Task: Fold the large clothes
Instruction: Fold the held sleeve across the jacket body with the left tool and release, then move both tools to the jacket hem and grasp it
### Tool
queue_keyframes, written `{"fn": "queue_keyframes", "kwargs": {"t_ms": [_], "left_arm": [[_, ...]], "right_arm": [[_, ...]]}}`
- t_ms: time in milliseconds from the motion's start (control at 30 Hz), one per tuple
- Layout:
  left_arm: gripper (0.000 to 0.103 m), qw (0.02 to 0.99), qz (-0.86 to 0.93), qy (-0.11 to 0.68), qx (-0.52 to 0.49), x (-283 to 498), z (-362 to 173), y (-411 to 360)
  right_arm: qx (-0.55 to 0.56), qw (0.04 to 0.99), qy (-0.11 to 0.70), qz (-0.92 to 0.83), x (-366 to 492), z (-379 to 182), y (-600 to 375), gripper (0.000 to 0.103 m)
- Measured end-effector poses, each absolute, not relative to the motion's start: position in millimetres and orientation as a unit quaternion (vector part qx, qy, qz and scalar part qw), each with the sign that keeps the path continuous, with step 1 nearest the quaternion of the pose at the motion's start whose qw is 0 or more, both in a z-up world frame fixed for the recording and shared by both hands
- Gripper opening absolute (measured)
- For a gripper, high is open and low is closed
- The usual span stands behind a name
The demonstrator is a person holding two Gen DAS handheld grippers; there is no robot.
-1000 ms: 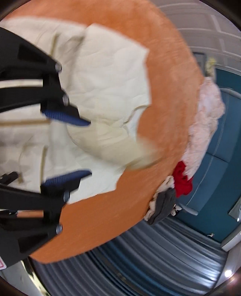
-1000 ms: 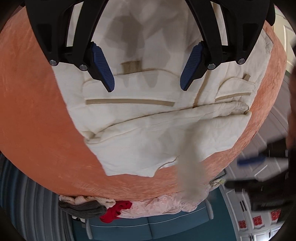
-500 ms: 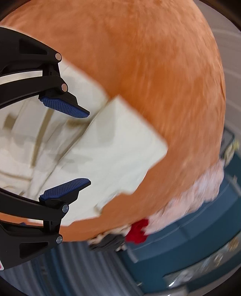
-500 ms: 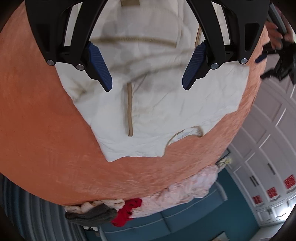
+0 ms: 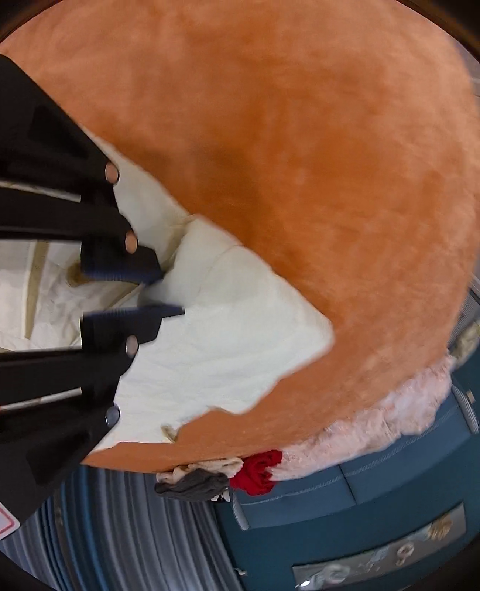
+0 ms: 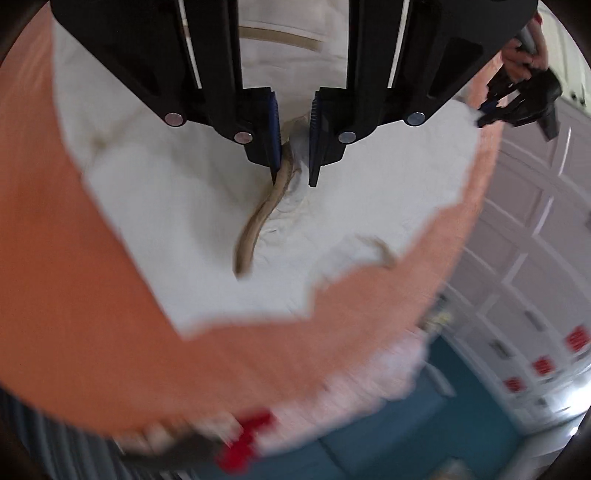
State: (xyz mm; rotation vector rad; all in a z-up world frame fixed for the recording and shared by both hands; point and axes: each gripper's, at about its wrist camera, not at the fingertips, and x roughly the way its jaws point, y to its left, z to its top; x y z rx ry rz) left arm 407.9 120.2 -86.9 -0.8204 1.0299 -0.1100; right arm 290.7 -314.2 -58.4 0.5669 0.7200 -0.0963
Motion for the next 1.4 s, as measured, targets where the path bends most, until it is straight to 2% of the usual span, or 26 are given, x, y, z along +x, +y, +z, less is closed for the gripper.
{"fn": "queue_keyframes", "kwargs": {"t_ms": [33, 133, 200, 300, 400, 567, 667, 733, 800, 1000, 1233, 1400], "left_arm": [[0.006, 0.803, -0.05, 0.464, -0.371, 405, -77, 122], [0.006, 0.842, -0.049, 0.432, -0.319, 394, -55, 119], [0.006, 0.858, -0.035, 0.439, -0.263, 390, -62, 105], [0.006, 0.858, -0.014, 0.47, -0.206, 390, -93, 87], [0.006, 0.863, -0.006, 0.472, -0.179, 383, -110, 80], [0.008, 0.873, 0.001, 0.469, -0.131, 380, -121, 70], [0.016, 0.88, 0.015, 0.464, -0.102, 377, -115, 65], [0.018, 0.886, 0.016, 0.455, -0.09, 368, -101, 66], [0.023, 0.895, 0.014, 0.441, -0.073, 355, -81, 69], [0.029, 0.92, -0.032, 0.388, -0.051, 349, -31, 38], [0.031, 0.9, -0.059, 0.432, -0.026, 380, -84, -28], [0.031, 0.904, -0.051, 0.425, -0.002, 379, -119, -41]], "right_arm": [[0.252, 0.915, 0.312, -0.035, 280, -31, -306, 0.012], [0.191, 0.943, 0.272, -0.028, 258, -4, -289, 0.012], [0.136, 0.935, 0.322, -0.054, 263, -33, -281, 0.012], [0.159, 0.898, 0.403, -0.075, 275, -95, -293, 0.012], [0.169, 0.885, 0.427, -0.082, 276, -125, -296, 0.012], [0.158, 0.887, 0.426, -0.087, 279, -135, -289, 0.013], [0.17, 0.886, 0.423, -0.087, 275, -127, -293, 0.016], [0.175, 0.887, 0.416, -0.097, 263, -115, -297, 0.028], [0.161, 0.899, 0.389, -0.124, 242, -93, -300, 0.036], [0.1, 0.924, 0.356, -0.099, 256, -58, -274, 0.036], [0.092, 0.902, 0.414, -0.082, 307, -112, -262, 0.034], [0.094, 0.903, 0.411, -0.077, 305, -135, -265, 0.034]]}}
